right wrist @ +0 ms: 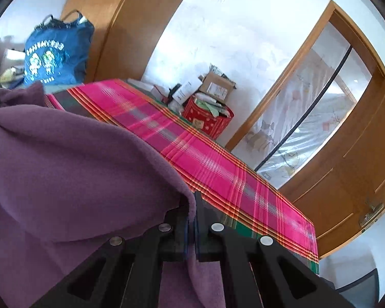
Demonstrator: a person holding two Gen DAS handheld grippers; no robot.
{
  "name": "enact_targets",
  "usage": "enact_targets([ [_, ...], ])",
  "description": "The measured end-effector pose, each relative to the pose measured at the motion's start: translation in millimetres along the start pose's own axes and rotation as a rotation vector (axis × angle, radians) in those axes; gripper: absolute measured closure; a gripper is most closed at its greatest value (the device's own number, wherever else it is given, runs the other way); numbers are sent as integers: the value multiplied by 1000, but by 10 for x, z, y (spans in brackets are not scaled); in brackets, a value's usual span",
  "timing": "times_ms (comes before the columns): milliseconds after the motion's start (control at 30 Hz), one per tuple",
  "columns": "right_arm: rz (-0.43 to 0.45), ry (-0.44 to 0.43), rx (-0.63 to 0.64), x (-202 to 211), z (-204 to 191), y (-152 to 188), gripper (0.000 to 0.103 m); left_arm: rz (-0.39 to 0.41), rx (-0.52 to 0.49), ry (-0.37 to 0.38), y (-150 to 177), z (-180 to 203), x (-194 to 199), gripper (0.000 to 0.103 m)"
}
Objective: Fold clothes
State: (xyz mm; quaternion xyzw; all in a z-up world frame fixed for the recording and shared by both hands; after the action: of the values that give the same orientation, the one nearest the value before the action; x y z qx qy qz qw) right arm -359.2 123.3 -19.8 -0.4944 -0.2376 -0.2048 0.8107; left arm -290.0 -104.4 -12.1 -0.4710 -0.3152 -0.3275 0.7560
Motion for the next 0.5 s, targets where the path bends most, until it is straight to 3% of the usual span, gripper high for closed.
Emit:
enact_targets([
  [367, -129, -26, -47, -505, -121, -32, 100, -15, -2, -40, 44, -153, -24, 70],
  [500, -197, -87, -27, -552, -213, 90, 100, -10, 1, -57, 92, -255, 73, 70],
])
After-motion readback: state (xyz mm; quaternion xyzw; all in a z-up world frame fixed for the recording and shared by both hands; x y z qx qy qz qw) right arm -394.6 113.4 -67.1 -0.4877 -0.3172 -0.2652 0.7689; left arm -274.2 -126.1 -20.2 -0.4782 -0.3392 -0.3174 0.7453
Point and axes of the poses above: each gripper's, at about its wrist camera, not at the fingertips, and x roughly against the way its jaws point, z to its right, y to its underside, the point moved 9 cm from there along -x, roughly the way its jaws point, and after that the axes turned 7 degrees about -x, right-handed, at the moved point
